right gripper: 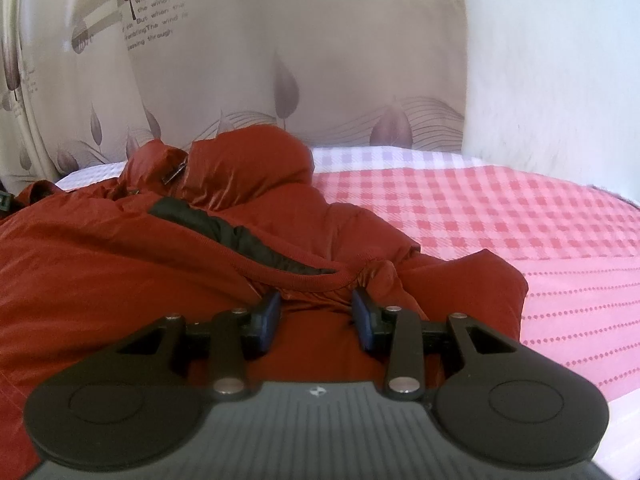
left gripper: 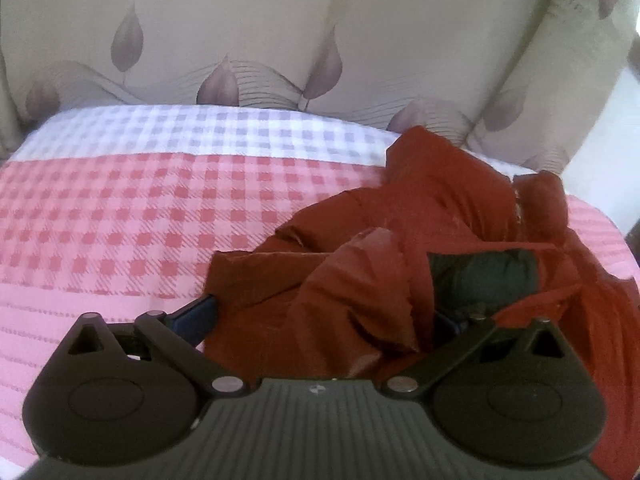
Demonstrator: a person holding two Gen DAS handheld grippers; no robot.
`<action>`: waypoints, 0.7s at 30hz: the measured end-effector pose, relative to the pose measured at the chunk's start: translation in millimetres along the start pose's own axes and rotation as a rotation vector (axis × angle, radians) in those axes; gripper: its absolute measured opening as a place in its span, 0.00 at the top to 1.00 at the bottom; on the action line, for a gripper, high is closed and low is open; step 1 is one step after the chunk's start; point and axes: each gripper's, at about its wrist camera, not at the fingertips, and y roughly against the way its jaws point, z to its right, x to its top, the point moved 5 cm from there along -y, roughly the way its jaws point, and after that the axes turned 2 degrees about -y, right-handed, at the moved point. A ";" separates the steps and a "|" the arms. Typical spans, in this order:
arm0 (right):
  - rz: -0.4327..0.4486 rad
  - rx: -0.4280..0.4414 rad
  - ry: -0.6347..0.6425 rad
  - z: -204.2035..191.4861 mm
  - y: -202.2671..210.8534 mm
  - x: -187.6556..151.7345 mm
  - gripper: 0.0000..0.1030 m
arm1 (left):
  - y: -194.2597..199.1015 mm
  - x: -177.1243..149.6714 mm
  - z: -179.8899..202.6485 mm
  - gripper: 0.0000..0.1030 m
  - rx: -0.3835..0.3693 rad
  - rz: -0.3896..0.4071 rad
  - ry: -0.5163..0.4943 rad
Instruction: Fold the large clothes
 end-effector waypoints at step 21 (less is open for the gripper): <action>0.014 0.002 0.000 -0.2 2.5 -0.1 0.63 | 41.1 -0.1 -37.8 0.04 -0.117 0.075 0.056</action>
